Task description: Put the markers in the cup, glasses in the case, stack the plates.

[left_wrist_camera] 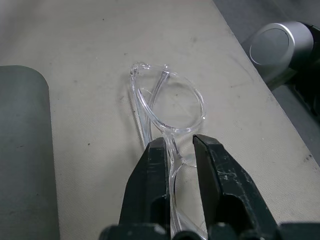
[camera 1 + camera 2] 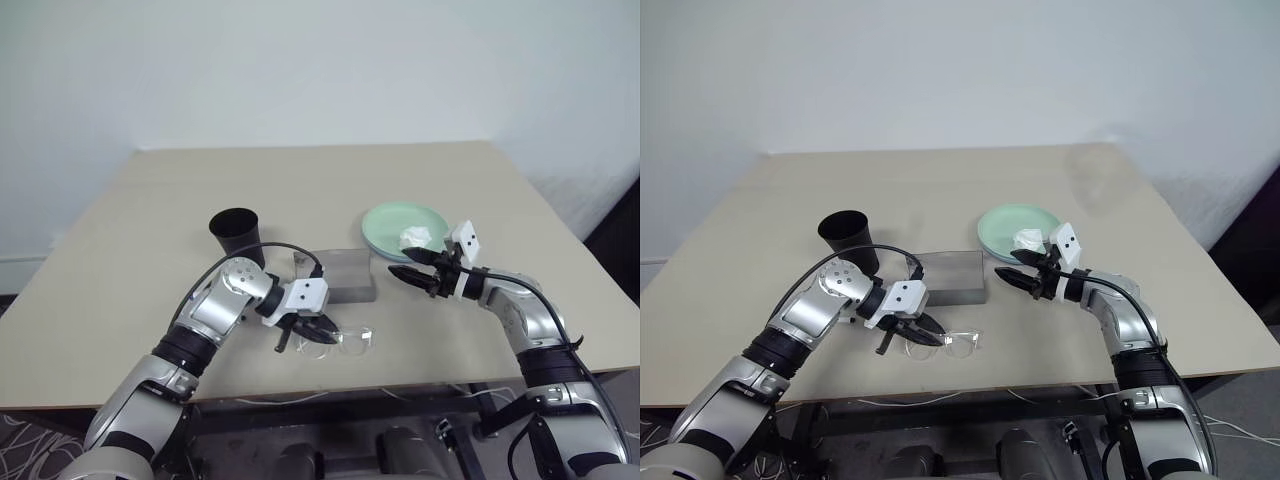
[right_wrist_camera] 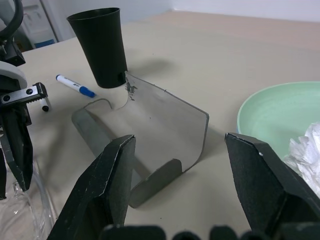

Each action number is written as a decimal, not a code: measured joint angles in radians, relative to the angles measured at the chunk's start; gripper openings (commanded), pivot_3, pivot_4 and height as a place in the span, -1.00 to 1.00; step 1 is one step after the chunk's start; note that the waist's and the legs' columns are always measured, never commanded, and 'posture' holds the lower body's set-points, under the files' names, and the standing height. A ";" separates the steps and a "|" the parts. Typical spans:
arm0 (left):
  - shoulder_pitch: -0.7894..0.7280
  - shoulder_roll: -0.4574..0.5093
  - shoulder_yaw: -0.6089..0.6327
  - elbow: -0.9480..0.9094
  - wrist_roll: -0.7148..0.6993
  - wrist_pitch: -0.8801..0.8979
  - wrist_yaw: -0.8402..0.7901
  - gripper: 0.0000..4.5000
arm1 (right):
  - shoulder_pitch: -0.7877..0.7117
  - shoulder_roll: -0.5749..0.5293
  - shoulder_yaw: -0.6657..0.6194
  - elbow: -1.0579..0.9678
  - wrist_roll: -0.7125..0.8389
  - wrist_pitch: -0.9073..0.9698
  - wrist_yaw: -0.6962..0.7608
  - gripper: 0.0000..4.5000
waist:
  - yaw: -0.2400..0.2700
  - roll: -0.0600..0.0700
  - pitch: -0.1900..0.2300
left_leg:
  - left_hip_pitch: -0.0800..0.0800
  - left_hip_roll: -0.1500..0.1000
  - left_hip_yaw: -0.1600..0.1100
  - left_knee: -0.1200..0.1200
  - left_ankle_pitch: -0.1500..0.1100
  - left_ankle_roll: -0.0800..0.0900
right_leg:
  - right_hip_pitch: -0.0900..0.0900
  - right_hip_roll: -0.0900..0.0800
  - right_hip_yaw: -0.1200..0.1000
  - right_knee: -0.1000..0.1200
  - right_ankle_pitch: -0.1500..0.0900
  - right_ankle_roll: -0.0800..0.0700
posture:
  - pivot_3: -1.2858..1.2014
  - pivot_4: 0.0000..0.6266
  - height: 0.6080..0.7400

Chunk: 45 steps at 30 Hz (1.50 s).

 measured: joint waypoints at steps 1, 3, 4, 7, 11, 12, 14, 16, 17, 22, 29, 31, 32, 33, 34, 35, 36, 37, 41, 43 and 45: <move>-0.005 0.002 0.002 -0.001 -0.001 0.000 -0.004 -0.99 | 0.000 0.000 0.000 0.000 0.000 -0.001 -0.001 0.38 | 0.000 0.000 0.000 | 0.000 0.000 0.000 0.000 0.000 0.000 | 0.000 0.000 0.000 0.000 0.000 0.000 | 0.03 -1.00 0.95; -0.006 0.005 0.002 -0.001 -0.002 0.001 -0.008 -0.99 | 0.000 0.001 0.000 0.000 0.000 -0.004 -0.004 0.38 | 0.000 0.000 0.000 | 0.000 0.000 0.000 0.000 0.000 0.000 | 0.000 0.000 0.000 0.000 0.000 0.000 | 0.03 -1.00 0.95; -0.006 0.005 0.002 -0.001 -0.002 0.001 -0.009 -0.99 | 0.000 0.001 0.000 0.000 0.000 -0.004 -0.005 0.38 | 0.000 0.000 0.000 | 0.000 0.000 0.000 0.000 0.000 0.000 | 0.000 0.000 0.000 0.000 0.000 0.000 | 0.03 -1.00 0.95; -0.006 0.006 0.002 -0.002 -0.010 0.006 -0.011 -0.99 | 0.000 0.001 0.000 0.000 0.000 -0.004 -0.008 0.38 | 0.000 0.000 0.000 | 0.001 0.000 0.000 0.000 0.000 0.000 | 0.000 0.000 0.000 0.001 0.000 0.000 | 0.03 -1.00 0.95; -0.004 0.006 0.025 -0.014 -0.048 0.044 -0.022 -0.99 | 0.000 0.001 0.000 0.001 0.000 -0.005 -0.013 0.38 | 0.000 0.000 0.000 | 0.000 0.000 0.000 0.000 0.000 0.000 | 0.000 0.000 0.000 0.000 0.000 0.000 | 0.03 -1.00 0.95; -0.004 0.005 0.043 -0.022 -0.064 0.058 -0.022 -0.99 | 0.000 0.001 0.000 0.003 0.000 -0.005 -0.013 0.38 | 0.000 0.000 0.000 | 0.000 0.000 0.000 0.000 0.000 0.000 | 0.000 0.000 0.000 0.000 0.000 0.000 | 0.03 -1.00 0.95; -0.005 0.002 0.077 -0.038 -0.100 0.084 -0.023 -0.99 | -0.001 0.001 0.000 0.009 -0.001 -0.006 -0.014 0.38 | 0.000 0.000 0.000 | 0.000 0.000 0.000 0.000 0.000 0.000 | 0.000 0.000 0.000 0.000 0.000 0.000 | 0.03 -1.00 0.95; -0.025 -0.002 0.104 -0.039 -0.133 0.104 -0.021 -0.99 | -0.005 0.001 0.000 0.020 -0.002 -0.011 -0.019 0.38 | 0.000 0.000 0.000 | 0.000 0.000 0.000 0.000 0.000 0.000 | 0.000 0.000 0.000 0.000 0.000 0.000 | 0.03 -1.00 0.95; -0.050 -0.003 0.123 -0.037 -0.141 0.108 -0.015 -0.99 | -0.011 0.001 0.000 0.031 -0.002 -0.013 -0.022 0.38 | 0.000 -0.001 0.001 | -0.001 0.000 -0.001 0.001 0.000 0.000 | 0.000 0.000 0.000 0.000 0.000 0.000 | 0.03 -1.00 0.95; -0.197 0.000 0.189 0.051 -0.101 -0.013 0.078 -0.99 | -0.038 0.001 -0.001 0.072 -0.009 -0.042 -0.047 0.38 | 0.000 -0.001 0.000 | 0.000 -0.001 0.000 0.002 0.000 0.000 | 0.001 0.000 0.000 0.000 0.000 0.000 | 0.03 -1.00 0.95; -0.279 -0.038 0.116 0.389 0.149 -0.303 0.317 -0.99 | -0.054 0.002 -0.003 0.110 -0.021 -0.066 -0.066 0.38 | 0.001 -0.001 0.000 | -0.001 -0.001 -0.001 0.001 0.000 0.000 | 0.000 0.000 0.000 0.000 0.000 0.001 | 0.03 -1.00 0.95; -0.289 -0.067 0.093 0.465 0.199 -0.367 0.363 -0.99 | -0.057 0.003 -0.003 0.110 -0.021 -0.073 -0.072 0.38 | 0.006 -0.001 0.000 | -0.001 -0.001 -0.001 0.001 0.000 0.000 | 0.000 0.000 0.000 -0.001 0.001 0.002 | 0.03 -1.00 0.95; -0.295 -0.076 0.080 0.497 0.224 -0.391 0.385 -0.99 | -0.057 0.003 -0.003 0.110 -0.021 -0.074 -0.076 0.38 | 0.006 -0.001 0.000 | -0.002 -0.001 -0.001 0.001 0.000 0.000 | 0.000 0.000 0.000 -0.001 0.001 0.002 | 0.03 -1.00 0.95; -0.305 -0.086 0.067 0.534 0.249 -0.415 0.408 -0.99 | -0.057 0.004 -0.003 0.110 -0.021 -0.074 -0.079 0.38 | 0.006 -0.001 0.000 | -0.002 -0.001 -0.001 0.001 0.000 0.000 | 0.000 0.000 0.000 -0.001 0.002 0.002 | 0.03 -1.00 0.95; -0.312 -0.093 0.062 0.561 0.269 -0.437 0.427 -0.99 | -0.057 0.004 -0.003 0.110 -0.021 -0.074 -0.081 0.38 | 0.007 -0.001 0.000 | -0.002 -0.001 -0.001 0.001 0.000 0.000 | 0.000 0.000 0.000 -0.001 0.002 0.003 | 0.03 -1.00 0.95; -0.314 -0.097 0.061 0.576 0.280 -0.449 0.436 -0.99 | -0.057 0.004 -0.003 0.110 -0.021 -0.074 -0.083 0.38 | 0.007 -0.001 0.000 | -0.002 -0.001 -0.001 0.001 0.000 0.000 | 0.000 0.000 0.000 -0.001 0.002 0.003 | 0.03 -1.00 0.95; -0.318 -0.105 0.059 0.598 0.289 -0.464 0.445 -0.99 | -0.057 0.004 -0.003 0.109 -0.021 -0.074 -0.085 0.38 | 0.007 -0.001 0.000 | -0.002 -0.001 -0.001 0.001 0.000 0.000 | 0.000 0.000 0.000 -0.001 0.002 0.003 | 0.03 -1.00 0.95; -0.321 -0.111 0.057 0.612 0.302 -0.473 0.452 -0.99 | -0.056 0.004 -0.003 0.109 -0.020 -0.074 -0.086 0.38 | 0.006 -0.001 0.000 | -0.001 -0.001 -0.001 0.001 0.000 0.000 | 0.000 0.000 0.000 -0.001 0.002 0.003 | 0.03 -1.00 0.95; -0.334 -0.141 0.041 0.668 0.326 -0.500 0.469 -0.99 | -0.047 0.004 -0.004 0.106 -0.020 -0.074 -0.096 0.38 | 0.006 -0.001 0.000 | -0.002 -0.001 -0.001 0.002 0.000 0.000 | 0.000 0.000 0.000 -0.001 0.002 0.003 | 0.03 -1.00 0.95; -0.341 -0.151 0.041 0.681 0.325 -0.501 0.457 -0.99 | -0.039 0.004 -0.004 0.105 -0.020 -0.074 -0.100 0.38 | 0.006 -0.001 0.000 | -0.002 -0.001 -0.001 0.002 0.000 0.000 | 0.000 0.000 0.000 -0.001 0.002 0.003 | 0.03 -1.00 0.95; -0.343 -0.157 0.043 0.682 0.317 -0.498 0.429 -0.99 | -0.036 0.005 -0.004 0.105 -0.020 -0.074 -0.101 0.38 | 0.006 -0.001 0.000 | -0.001 -0.001 -0.001 0.002 0.000 0.000 | 0.001 0.000 0.000 0.000 0.002 0.003 | 0.03 -1.00 0.95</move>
